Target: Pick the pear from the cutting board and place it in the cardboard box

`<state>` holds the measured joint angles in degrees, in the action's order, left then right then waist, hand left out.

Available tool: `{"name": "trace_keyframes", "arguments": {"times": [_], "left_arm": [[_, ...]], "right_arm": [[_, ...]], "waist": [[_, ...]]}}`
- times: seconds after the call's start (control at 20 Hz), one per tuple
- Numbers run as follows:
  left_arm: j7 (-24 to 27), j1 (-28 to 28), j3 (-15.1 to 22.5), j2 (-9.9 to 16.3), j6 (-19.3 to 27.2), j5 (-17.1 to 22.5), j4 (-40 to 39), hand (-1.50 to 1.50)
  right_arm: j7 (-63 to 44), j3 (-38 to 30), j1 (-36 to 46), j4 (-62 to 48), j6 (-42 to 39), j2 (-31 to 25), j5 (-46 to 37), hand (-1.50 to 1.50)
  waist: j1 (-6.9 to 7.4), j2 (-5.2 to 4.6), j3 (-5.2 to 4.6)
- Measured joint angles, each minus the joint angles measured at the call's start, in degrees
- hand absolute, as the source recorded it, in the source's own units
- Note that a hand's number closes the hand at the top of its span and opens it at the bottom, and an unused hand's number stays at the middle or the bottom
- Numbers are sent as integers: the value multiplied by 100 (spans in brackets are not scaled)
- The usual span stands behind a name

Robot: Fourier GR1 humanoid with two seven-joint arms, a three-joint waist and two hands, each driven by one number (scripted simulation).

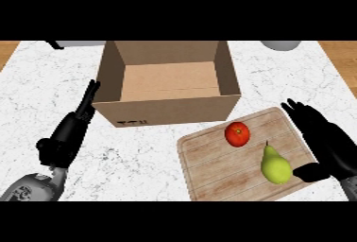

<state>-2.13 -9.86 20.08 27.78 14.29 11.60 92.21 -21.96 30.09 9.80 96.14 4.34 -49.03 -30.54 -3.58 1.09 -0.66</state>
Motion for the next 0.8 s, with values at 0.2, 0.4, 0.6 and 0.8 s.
{"name": "trace_keyframes", "arguments": {"times": [0.2, 0.4, 0.6, 0.8], "left_arm": [[50, -32, 64, -19, -160, 17, -15, 0], [-1, -178, 91, -75, -293, 55, -78, 0], [-6, -314, 114, -184, -293, -1, -181, 0], [45, -373, 118, -245, -341, -34, -226, 0]], "right_arm": [[-967, 580, 132, 1011, -728, -327, -837, -150], [-2211, 930, 411, 1966, -1945, -235, -948, -150], [-3228, 1107, 541, 2500, -2939, 222, -445, -150], [-3733, 1147, 605, 2630, -3276, 735, 41, -150]], "waist": [[56, 18, 15], [139, -11, 23], [208, -42, 30], [279, -60, 38]]}}
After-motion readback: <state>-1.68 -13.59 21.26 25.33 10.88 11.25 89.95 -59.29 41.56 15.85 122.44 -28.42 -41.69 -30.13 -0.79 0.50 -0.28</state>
